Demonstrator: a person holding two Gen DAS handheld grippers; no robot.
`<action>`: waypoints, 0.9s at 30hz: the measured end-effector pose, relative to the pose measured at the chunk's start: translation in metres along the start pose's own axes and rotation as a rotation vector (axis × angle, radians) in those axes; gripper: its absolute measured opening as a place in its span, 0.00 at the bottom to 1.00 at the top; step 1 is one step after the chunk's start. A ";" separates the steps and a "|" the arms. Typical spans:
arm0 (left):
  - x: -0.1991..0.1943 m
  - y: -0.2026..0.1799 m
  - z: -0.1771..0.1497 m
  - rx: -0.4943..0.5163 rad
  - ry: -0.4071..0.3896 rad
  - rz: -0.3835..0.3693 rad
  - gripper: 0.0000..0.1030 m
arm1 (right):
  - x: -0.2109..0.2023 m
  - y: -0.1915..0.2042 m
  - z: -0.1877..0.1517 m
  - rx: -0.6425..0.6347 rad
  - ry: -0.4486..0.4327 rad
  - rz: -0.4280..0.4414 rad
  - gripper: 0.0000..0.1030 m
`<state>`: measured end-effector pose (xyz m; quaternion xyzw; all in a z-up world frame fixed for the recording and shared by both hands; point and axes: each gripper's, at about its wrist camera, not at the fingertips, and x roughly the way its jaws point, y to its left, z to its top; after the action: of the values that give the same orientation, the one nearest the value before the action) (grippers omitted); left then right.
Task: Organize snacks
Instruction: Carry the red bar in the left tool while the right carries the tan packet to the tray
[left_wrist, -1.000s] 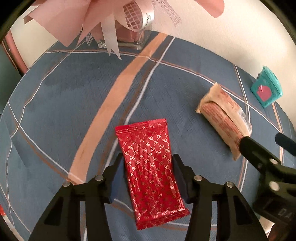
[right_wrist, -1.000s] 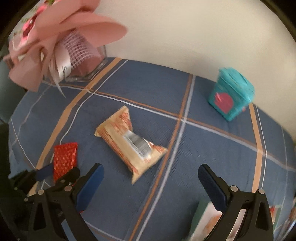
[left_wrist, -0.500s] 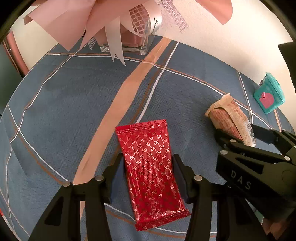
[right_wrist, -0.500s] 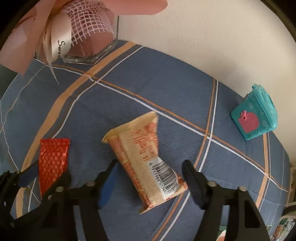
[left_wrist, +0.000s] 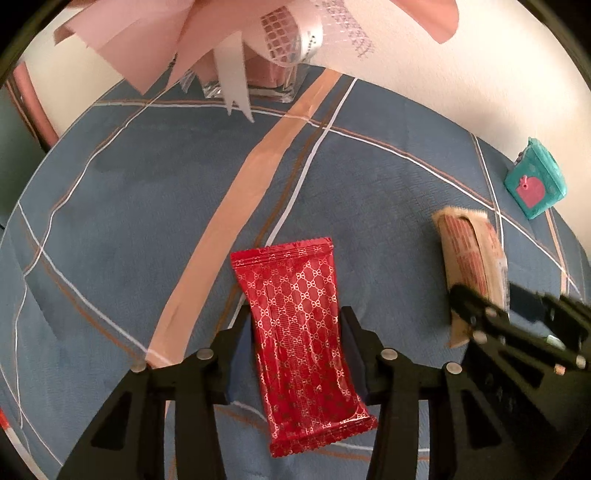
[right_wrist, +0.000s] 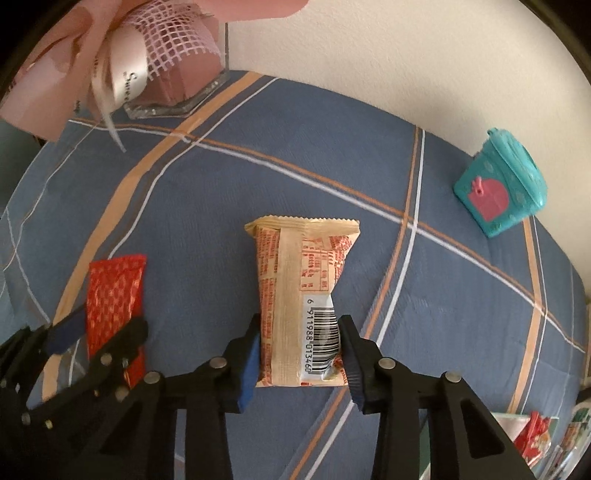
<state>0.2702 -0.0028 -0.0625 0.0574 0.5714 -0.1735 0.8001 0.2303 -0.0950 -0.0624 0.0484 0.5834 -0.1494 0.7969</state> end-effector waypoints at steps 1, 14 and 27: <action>0.000 0.003 0.000 -0.011 0.007 -0.007 0.45 | -0.003 0.000 -0.004 0.002 0.002 0.005 0.40; -0.037 0.005 -0.029 -0.044 0.004 -0.051 0.45 | -0.055 0.004 -0.062 0.049 -0.027 0.070 0.39; -0.084 -0.015 -0.073 0.015 -0.049 -0.053 0.45 | -0.107 -0.010 -0.123 0.139 -0.097 0.089 0.39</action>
<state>0.1755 0.0218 -0.0077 0.0436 0.5516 -0.2002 0.8086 0.0851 -0.0536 0.0007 0.1223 0.5297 -0.1560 0.8247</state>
